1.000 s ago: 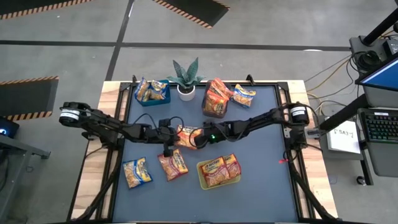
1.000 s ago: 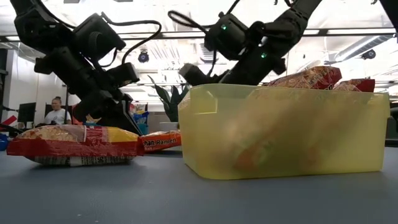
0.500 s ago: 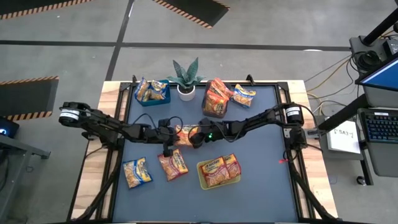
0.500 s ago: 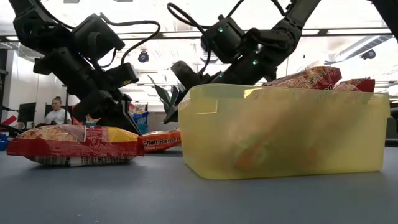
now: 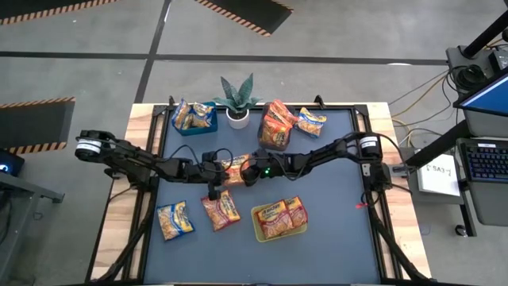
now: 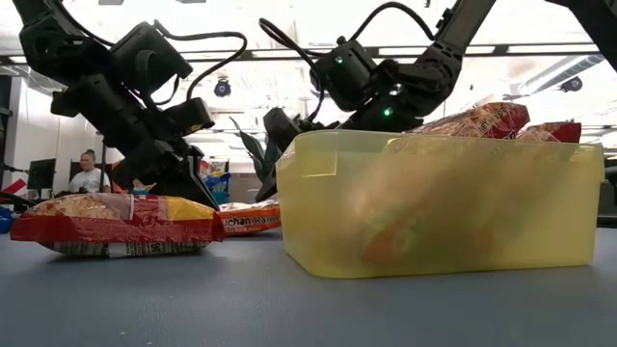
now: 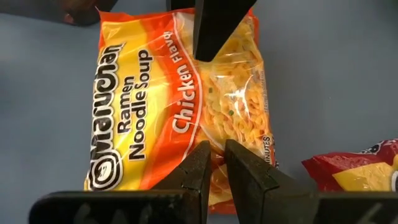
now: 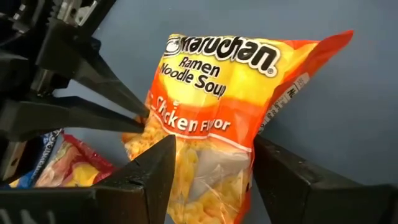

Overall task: Sort Maruchan noodles
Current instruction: Put the orange bag into the black bin

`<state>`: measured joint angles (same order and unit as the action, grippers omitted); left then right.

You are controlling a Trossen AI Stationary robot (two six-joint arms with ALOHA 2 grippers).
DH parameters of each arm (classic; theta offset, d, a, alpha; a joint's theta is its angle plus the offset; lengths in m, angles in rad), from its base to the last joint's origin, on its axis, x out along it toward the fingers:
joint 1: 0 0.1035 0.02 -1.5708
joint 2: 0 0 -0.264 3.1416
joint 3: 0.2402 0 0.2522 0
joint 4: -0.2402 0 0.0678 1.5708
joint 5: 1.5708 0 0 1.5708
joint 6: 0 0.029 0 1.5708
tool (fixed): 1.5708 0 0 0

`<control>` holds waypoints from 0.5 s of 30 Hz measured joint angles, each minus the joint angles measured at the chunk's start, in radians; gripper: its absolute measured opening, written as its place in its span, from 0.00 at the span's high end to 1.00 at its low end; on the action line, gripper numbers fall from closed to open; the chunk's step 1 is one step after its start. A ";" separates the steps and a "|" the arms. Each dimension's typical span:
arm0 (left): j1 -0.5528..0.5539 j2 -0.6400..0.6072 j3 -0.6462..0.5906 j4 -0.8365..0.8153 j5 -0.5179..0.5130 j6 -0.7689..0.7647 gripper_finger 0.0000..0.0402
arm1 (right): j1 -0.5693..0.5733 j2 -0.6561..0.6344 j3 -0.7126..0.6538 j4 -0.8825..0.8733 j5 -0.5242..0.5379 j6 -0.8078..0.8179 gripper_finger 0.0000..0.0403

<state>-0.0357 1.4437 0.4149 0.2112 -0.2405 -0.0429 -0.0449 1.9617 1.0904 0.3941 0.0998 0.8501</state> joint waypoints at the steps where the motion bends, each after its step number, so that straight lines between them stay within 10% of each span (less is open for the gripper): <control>1: 0.000 0.000 0.000 0.001 0.000 0.000 0.91 | 0.000 0.000 0.000 0.000 0.000 -0.001 0.53; 15: 0.000 -0.033 -0.001 0.005 0.013 0.007 0.91 | -0.005 -0.004 0.000 0.012 -0.010 -0.043 0.75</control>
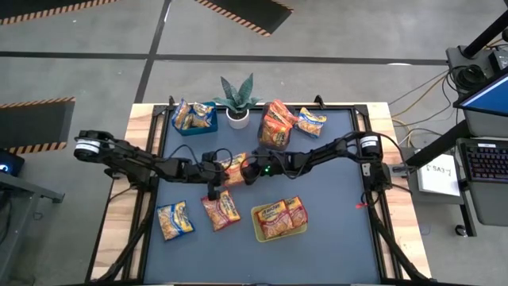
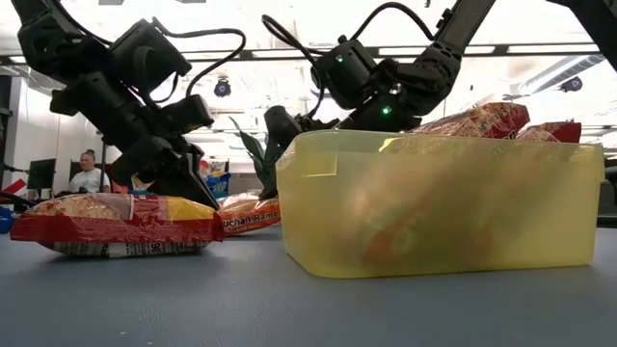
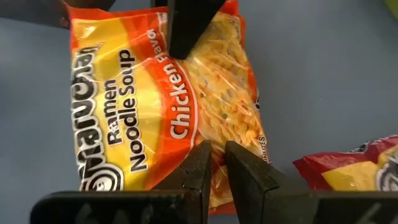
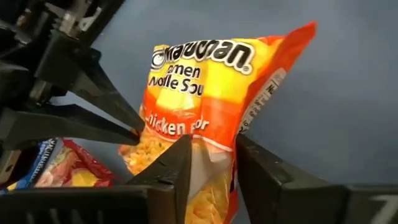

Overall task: Sort Maruchan noodles
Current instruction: Put the orange bag into the black bin

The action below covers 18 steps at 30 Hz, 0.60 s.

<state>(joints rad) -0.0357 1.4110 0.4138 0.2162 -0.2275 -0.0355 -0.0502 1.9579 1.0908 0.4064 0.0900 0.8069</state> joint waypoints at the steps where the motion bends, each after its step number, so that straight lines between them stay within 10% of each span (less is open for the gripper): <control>1: 0.000 -0.006 0.000 -0.001 0.002 0.001 0.91 | 0.000 -0.001 0.000 0.004 -0.003 -0.011 0.76; 18: -0.003 -0.020 -0.063 0.092 0.000 0.063 0.91 | -0.035 -0.005 0.009 0.012 -0.208 -0.009 0.60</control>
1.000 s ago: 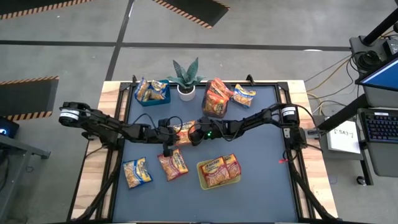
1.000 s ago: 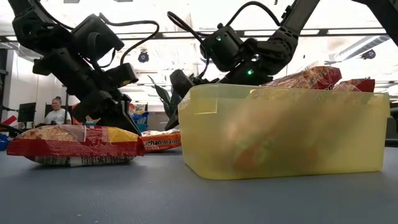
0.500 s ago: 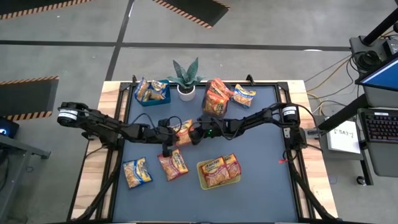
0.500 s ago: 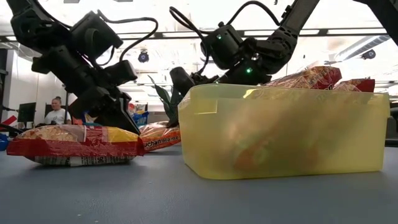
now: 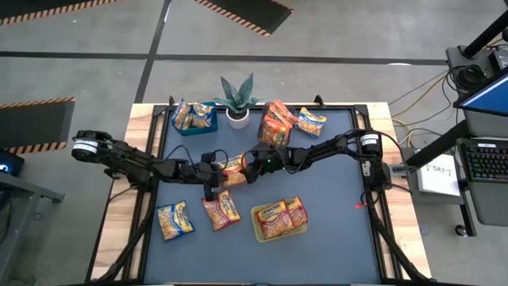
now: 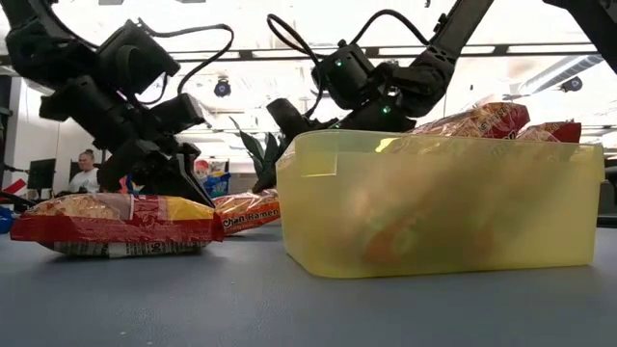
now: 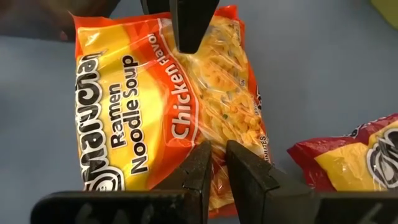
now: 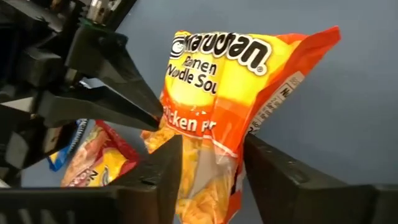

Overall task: Sort Maruchan noodles
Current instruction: Put the orange bag into the black bin

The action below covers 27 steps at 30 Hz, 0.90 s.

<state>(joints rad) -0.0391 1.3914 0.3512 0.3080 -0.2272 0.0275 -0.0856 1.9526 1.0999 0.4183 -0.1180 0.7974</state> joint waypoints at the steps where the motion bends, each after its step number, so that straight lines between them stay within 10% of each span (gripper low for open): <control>1: 0.000 0.000 -0.016 0.034 0.000 0.006 0.91 | -0.001 0.000 0.003 0.000 -0.003 0.001 0.58; 11: 0.000 0.000 -0.100 0.192 -0.007 0.033 0.91 | -0.003 0.005 0.035 0.003 -0.012 0.014 0.43; 27: 0.000 0.002 -0.101 0.241 -0.013 0.042 0.91 | 0.000 0.028 0.057 -0.027 -0.012 -0.010 0.53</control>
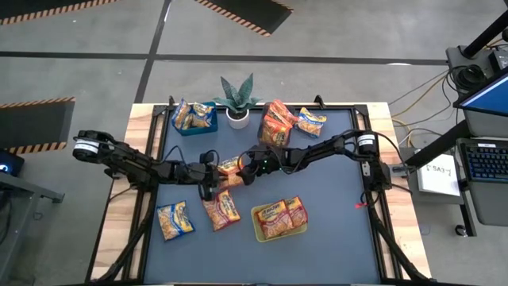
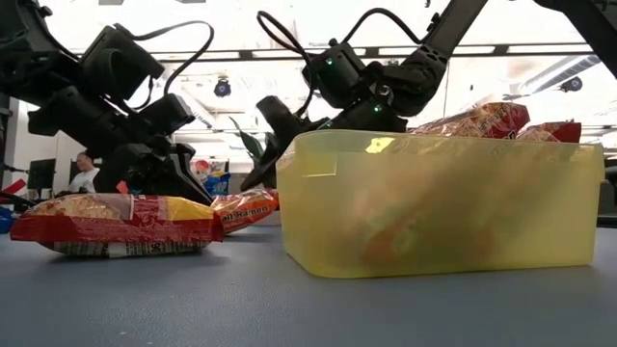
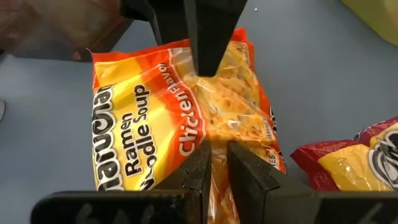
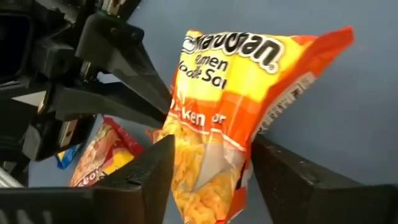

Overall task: Sort Maruchan noodles
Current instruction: Put the orange bag into the black bin

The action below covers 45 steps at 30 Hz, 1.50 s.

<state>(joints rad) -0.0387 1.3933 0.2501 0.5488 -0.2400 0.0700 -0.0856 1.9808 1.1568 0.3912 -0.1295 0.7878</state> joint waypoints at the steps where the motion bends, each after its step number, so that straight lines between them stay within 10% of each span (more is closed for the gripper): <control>1: 0.000 0.000 0.000 0.000 0.000 -0.001 0.91 | 0.000 0.000 0.000 -0.004 0.003 -0.001 0.57; 16: -0.011 -0.309 0.005 -0.089 -0.030 0.001 0.91 | -0.007 -0.026 0.002 -0.062 -0.055 -0.079 0.97; 26: -0.012 -0.490 0.004 -0.335 0.015 -0.175 0.91 | -0.008 -0.096 0.000 -0.076 -0.034 -0.154 0.98; 45: -0.032 -0.377 0.030 -0.294 0.048 -0.288 0.91 | 0.016 -0.014 0.157 -0.075 -0.029 -0.344 0.98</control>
<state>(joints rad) -0.0711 1.0160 0.2799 0.2552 -0.1921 -0.2182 -0.0698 1.9671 1.3143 0.3161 -0.1583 0.4435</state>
